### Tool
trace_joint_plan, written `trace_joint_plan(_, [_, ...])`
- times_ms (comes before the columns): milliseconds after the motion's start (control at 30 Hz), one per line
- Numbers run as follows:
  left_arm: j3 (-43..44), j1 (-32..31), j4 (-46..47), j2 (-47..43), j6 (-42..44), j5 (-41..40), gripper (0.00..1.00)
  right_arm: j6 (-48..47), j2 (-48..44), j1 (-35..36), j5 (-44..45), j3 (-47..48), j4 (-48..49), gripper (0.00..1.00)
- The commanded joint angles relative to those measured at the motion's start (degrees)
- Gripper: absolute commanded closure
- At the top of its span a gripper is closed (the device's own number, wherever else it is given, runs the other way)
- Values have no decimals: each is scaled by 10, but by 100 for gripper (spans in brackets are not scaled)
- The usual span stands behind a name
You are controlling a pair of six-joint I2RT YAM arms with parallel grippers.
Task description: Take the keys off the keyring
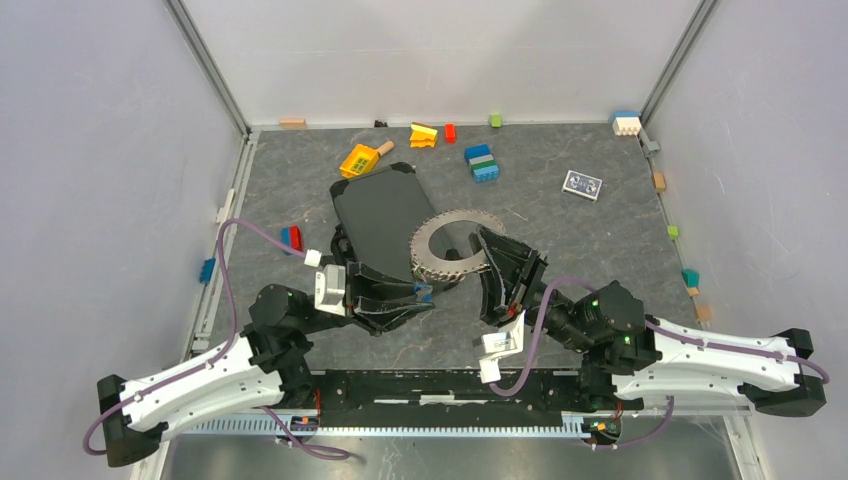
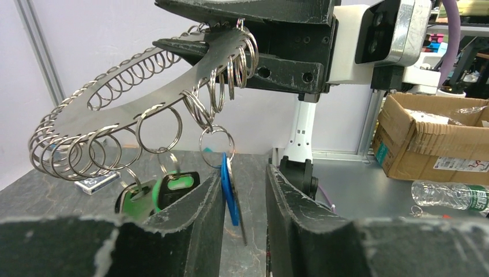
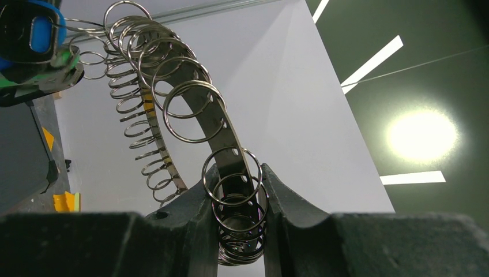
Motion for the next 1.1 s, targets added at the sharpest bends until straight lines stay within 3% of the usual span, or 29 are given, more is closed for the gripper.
trace_joint_plan(0, [16,2,40,7,-15,5,61,4,-10,2,9,2,47,100])
trace_joint_plan(867, [12,2,83,30,-23,-21,56,11,-19,1,7,-3,46,100])
trace_joint_plan(1067, [10,2,86,31,-27,-15,67,11,-21,2,8,-5,46,100])
